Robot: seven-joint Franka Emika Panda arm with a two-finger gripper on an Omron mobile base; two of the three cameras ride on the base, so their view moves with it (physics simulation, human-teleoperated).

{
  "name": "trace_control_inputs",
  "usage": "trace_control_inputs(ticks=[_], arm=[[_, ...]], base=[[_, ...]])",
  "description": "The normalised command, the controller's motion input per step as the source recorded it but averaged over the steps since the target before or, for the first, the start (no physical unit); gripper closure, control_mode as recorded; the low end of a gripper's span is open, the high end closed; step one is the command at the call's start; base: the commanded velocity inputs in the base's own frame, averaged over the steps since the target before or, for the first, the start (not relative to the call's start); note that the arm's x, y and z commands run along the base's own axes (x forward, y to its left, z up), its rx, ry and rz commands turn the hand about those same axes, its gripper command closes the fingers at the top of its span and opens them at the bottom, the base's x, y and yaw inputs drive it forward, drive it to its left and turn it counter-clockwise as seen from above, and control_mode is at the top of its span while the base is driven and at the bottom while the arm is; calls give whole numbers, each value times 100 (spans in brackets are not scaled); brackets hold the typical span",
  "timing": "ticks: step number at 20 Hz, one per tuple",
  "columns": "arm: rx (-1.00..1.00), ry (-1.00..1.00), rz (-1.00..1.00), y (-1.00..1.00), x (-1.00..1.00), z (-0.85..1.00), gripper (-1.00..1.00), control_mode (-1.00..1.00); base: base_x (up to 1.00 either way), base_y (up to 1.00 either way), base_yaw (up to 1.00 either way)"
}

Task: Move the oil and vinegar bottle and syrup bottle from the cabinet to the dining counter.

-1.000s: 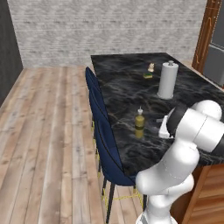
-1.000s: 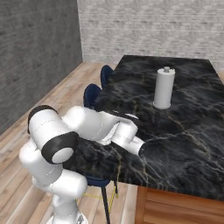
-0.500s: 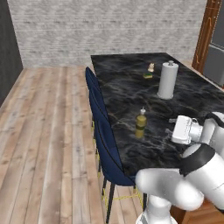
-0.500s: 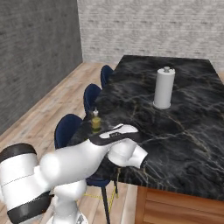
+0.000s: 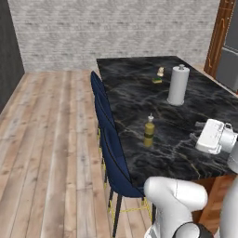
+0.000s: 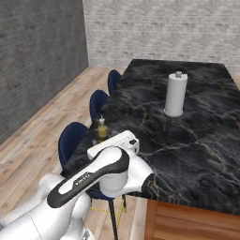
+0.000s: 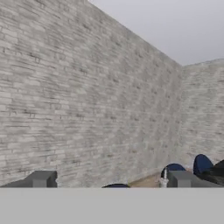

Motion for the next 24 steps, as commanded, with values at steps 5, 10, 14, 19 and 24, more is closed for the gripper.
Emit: trace_control_inputs(ticks=[5,10,14,19,24], arm=[[-3,19,-19,14,-59,86,-100,-100],[-10,28,-23,17,-48,66,-100,-100],[-10,32,-25,5,-49,47,-100,-100],[-12,34,-24,0,-48,41,-100,-100],[-15,31,-24,9,-47,6,-100,-100]], base=[[0,0,0],[0,0,0],[0,0,0],[0,0,0],[0,0,0]])
